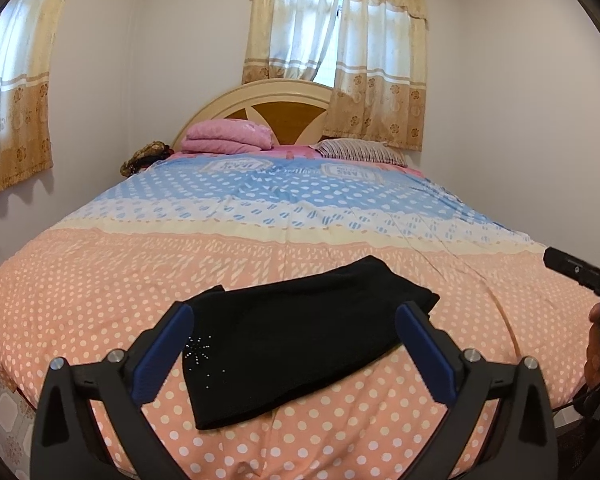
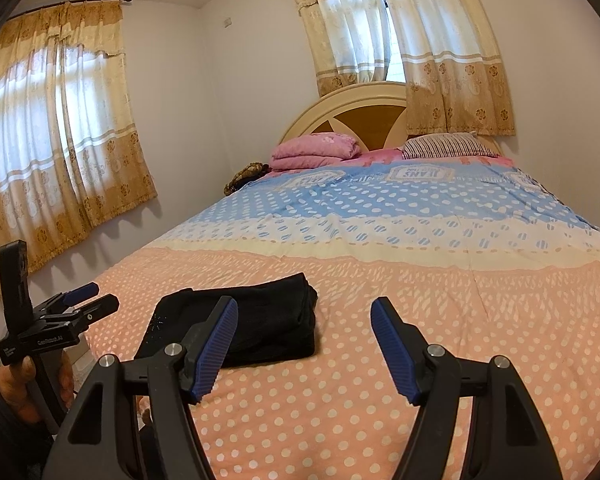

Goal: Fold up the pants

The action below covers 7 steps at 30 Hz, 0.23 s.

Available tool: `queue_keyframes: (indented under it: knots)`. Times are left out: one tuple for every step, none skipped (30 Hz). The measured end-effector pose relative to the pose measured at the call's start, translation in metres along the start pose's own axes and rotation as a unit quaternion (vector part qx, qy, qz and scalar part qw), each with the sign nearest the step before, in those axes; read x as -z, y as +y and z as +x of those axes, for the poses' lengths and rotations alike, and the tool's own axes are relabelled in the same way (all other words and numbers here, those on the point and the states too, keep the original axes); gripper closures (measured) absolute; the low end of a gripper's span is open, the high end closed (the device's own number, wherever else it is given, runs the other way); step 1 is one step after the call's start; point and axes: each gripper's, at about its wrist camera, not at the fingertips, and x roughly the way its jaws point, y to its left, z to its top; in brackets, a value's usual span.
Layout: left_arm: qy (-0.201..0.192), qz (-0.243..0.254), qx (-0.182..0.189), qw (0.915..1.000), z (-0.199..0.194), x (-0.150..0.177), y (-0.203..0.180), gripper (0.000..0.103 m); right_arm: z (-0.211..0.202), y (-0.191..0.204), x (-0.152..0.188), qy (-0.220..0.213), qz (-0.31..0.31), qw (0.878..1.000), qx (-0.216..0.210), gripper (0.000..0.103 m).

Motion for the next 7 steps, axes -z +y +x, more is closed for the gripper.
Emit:
queue_keyframes:
  knots:
    - [-0.001,-0.001,0.000,1.0000,0.0001,0.0008,0.0005,0.000,0.0001,0.0001,0.0001,0.001,0.000,1.000,-0.001,0.033]
    - [-0.001,-0.001,0.001,1.0000,0.0008,0.0013,0.0007,0.000,0.0001,0.0010,0.0000,0.002,0.000,1.000,-0.001,0.033]
    - [-0.001,-0.002,0.000,1.0000,0.0010,0.0014,0.0014,0.000,0.0004,0.0011,0.0005,0.003,-0.001,1.000,-0.001,0.033]
    - [-0.003,-0.003,-0.001,1.0000,0.0009,0.0016,0.0019,0.000,0.0010,0.0010,0.0008,0.004,-0.001,1.000,0.000,0.033]
    - [-0.003,-0.004,0.002,1.0000,0.0011,0.0017,0.0026,0.000,0.0017,0.0012,0.0014,0.006,-0.001,1.000,0.001,0.033]
    - [-0.004,-0.005,0.001,1.0000,0.0015,0.0018,0.0031,0.000,0.0025,0.0006,0.0015,0.007,0.001,1.000,0.001,0.033]
    - [-0.002,-0.005,0.000,1.0000,0.0021,0.0019,0.0037,0.000,0.0032,0.0001,0.0017,0.008,0.002,1.000,0.001,0.033]
